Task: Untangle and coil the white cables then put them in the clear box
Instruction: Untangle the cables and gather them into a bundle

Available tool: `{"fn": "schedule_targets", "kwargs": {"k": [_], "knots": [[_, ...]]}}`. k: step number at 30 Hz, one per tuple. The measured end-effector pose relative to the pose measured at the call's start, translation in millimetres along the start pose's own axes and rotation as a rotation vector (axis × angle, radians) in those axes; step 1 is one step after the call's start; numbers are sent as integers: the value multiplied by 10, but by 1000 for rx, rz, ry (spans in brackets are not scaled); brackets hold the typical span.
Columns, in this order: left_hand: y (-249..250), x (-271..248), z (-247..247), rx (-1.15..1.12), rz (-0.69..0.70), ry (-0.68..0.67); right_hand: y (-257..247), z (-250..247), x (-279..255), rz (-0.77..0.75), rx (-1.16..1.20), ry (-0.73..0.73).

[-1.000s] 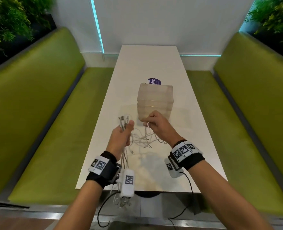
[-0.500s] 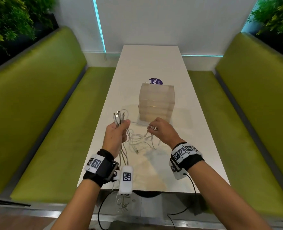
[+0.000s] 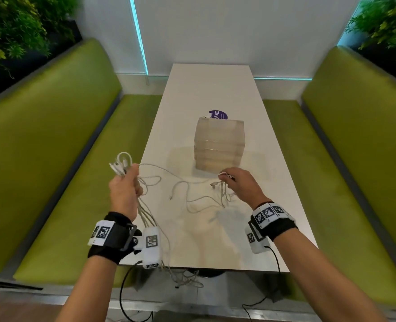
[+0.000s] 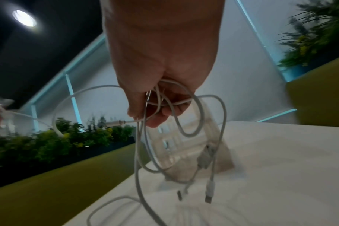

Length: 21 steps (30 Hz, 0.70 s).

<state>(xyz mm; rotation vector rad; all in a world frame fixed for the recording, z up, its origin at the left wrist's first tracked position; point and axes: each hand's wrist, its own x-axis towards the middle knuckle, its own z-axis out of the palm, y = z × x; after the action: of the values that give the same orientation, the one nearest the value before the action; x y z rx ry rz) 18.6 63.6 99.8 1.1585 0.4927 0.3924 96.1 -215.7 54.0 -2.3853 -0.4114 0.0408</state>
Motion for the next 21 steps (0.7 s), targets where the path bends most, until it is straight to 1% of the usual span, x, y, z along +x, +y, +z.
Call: {"fn": "schedule_targets", "kwargs": {"k": [2,4,6,8,12,15,17,19,21], "knots": [[-128,-75,93,224,-2,-97,-168,-2,-8,-83,33,-13],[-245,-206,228,368,-15,-205,-344,20,-17,-145,36,-20],[-315,-342,369,388,-34,-312,-475,52,-29,-194,30,-21],[-350,-437,477,389,-42,-391,-548,97,-31,-239,-10,-30],[-367,-518,589,430,-7,-475,-620,176,-38,-272,-91,-76],[-359,-532,595,433,19,-448,-668,229,-45,-281,-60,-73],[-338,-505,554,362,-16,-383,-643,235,-36,-275,-63,-75],[-291,-433,464,267,-57,-290,-535,203,-19,-211,-118,-104],[-248,-322,344,209,-67,-229,-378,166,-7,-119,-152,-125]]}}
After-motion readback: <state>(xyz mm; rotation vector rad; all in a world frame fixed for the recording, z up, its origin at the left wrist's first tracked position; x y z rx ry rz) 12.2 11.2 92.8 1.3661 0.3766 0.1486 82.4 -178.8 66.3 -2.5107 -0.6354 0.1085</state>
